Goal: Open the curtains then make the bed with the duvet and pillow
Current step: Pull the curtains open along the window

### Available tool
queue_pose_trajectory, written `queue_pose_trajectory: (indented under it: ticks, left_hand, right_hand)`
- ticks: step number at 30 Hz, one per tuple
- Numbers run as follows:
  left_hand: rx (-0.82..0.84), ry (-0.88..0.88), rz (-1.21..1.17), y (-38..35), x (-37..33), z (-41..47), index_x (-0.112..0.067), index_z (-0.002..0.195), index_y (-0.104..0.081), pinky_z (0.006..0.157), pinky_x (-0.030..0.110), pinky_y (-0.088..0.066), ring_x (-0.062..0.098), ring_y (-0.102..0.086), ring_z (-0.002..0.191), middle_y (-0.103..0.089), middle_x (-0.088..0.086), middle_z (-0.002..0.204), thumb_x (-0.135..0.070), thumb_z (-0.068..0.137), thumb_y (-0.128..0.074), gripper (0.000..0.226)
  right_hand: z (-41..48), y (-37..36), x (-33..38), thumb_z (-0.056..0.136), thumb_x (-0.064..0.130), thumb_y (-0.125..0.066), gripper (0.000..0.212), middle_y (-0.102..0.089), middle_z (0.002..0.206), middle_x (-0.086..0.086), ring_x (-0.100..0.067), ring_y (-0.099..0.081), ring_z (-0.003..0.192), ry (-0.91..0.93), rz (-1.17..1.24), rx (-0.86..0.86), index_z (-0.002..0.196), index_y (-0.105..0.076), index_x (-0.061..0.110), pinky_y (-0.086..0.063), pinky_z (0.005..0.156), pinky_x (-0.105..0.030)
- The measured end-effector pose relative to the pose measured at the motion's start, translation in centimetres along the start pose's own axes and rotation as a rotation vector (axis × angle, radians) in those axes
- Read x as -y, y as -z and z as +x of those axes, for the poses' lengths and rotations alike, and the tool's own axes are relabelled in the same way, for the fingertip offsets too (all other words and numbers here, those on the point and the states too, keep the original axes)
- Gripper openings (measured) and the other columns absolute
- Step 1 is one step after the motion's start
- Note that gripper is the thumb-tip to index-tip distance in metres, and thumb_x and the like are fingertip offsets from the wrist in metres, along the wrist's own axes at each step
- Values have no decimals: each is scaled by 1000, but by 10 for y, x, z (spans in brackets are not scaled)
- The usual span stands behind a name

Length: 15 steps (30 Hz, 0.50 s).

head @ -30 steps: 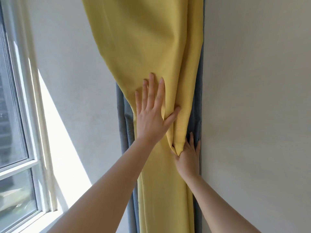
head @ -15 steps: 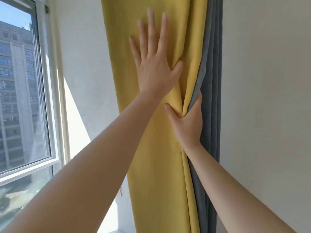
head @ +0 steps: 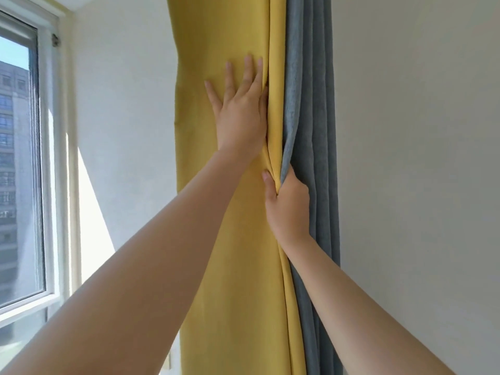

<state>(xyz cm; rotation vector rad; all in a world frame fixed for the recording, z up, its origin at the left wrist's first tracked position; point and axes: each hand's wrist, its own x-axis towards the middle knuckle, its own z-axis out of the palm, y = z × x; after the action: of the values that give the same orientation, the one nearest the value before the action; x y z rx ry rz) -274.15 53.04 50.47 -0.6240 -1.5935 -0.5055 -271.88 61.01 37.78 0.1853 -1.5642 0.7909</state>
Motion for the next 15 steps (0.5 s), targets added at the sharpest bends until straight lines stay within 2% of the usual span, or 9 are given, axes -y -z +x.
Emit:
queue_pose_trajectory:
  ticks: [2, 4, 6, 8, 10, 11, 13, 15]
  left_hand:
    - [32, -25, 7, -32, -10, 11, -20, 155, -12, 115, 63, 6, 34, 2, 149, -14, -2, 162, -15, 103, -24, 54]
    - [92, -53, 61, -66, -20, 23, -18, 155, -5, 113, 66, 4, 36, 5, 148, -9, -1, 163, 2, 95, -32, 68]
    - [167, -81, 136, -105, -32, 39, -16, 155, -1, 112, 69, 0, 40, 7, 147, -4, -1, 163, 9, 90, -36, 78]
    - [231, -102, 180, -136, -42, 48, -15, 155, 0, 111, 71, -2, 42, 8, 146, -2, 0, 163, 6, 92, -37, 76]
    - [246, -102, 184, -161, -46, 57, -14, 155, 0, 110, 72, -2, 41, 7, 147, -4, 1, 163, 3, 95, -35, 71]
    - [244, -98, 174, -165, -45, 59, -13, 155, -1, 110, 72, -1, 41, 7, 147, -5, 2, 163, 4, 96, -33, 70]
    - [229, -76, 126, -169, -40, 56, -12, 155, -4, 110, 72, 2, 40, 8, 147, -8, 1, 163, 6, 95, -30, 67]
    - [245, -57, 76, -163, -34, 54, -12, 154, -9, 110, 71, 2, 38, 8, 147, -11, 0, 163, 5, 96, -29, 64]
  right_hand:
    - [15, 1, -27, 98, 25, -54, 25, -69, 84, -1, -6, -60, 67, 19, -48, -15, 109, -64, 6, -51, 60, -19]
    - [33, 5, -55, 98, 22, -54, 19, -63, 76, 5, 2, -52, 60, -8, -68, -12, 102, -65, 7, -40, 56, -6]
    - [61, 12, -89, 98, 18, -54, 18, -63, 78, 4, 3, -51, 61, -58, -69, 24, 99, -66, 5, -37, 56, -5]
    - [84, 17, -115, 98, 17, -55, 16, -65, 78, 1, -2, -53, 64, -123, -50, 73, 92, -66, 8, -40, 60, -12]
    - [99, 16, -134, 96, 17, -56, 22, -58, 67, 9, 0, -49, 57, -113, -57, 61, 74, -59, 19, -36, 54, -10]
    - [102, 15, -138, 96, 18, -57, 25, -55, 65, 11, 0, -49, 56, -91, -75, 44, 72, -56, 20, -33, 51, -7]
    - [100, 12, -141, 96, 19, -57, 17, -60, 73, 7, -5, -55, 63, -69, -101, 35, 83, -65, 10, -37, 55, -7]
    - [95, 11, -141, 96, 20, -56, 21, -65, 81, 0, -9, -60, 71, -60, -107, 42, 96, -68, 3, -45, 64, -14]
